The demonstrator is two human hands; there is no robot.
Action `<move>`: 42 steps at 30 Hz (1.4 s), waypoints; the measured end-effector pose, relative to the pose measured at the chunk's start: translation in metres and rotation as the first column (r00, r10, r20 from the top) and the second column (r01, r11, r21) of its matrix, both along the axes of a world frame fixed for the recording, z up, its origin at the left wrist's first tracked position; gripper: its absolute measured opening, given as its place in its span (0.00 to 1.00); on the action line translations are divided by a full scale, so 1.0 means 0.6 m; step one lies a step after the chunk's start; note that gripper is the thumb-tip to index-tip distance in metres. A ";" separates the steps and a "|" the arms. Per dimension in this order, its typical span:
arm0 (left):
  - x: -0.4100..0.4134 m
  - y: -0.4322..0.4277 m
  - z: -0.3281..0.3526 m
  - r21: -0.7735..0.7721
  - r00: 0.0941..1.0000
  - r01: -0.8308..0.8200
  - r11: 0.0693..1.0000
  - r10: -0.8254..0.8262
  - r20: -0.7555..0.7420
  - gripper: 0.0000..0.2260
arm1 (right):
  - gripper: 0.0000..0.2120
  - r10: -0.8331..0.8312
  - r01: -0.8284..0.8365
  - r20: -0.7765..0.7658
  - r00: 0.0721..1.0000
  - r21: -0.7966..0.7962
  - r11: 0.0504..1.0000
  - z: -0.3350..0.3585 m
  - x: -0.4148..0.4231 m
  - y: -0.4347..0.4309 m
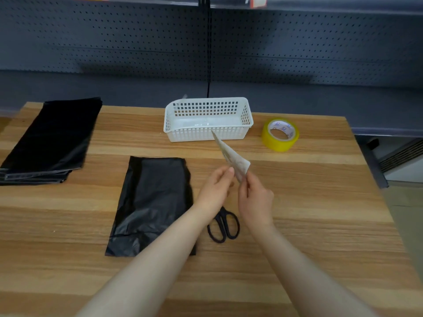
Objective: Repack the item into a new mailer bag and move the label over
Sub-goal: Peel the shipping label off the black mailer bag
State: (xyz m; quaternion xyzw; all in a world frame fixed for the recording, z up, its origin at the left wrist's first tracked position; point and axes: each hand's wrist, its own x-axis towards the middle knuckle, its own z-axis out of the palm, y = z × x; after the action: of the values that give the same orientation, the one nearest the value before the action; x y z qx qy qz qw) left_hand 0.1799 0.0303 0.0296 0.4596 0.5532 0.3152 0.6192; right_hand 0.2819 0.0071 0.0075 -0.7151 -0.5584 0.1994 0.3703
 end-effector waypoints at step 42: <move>0.070 0.058 -0.107 -0.054 0.776 0.126 0.991 -0.132 -0.617 0.16 | 0.15 0.494 -0.420 0.409 0.767 -0.261 0.869 -0.113 0.104 0.033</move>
State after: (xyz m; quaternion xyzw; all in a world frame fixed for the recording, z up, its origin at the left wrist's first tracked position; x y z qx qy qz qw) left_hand 0.2220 0.0649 -0.0348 0.5711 0.6942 0.1013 0.4263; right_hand 0.3443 0.0267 -0.0605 -0.6098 -0.7705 0.1499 0.1099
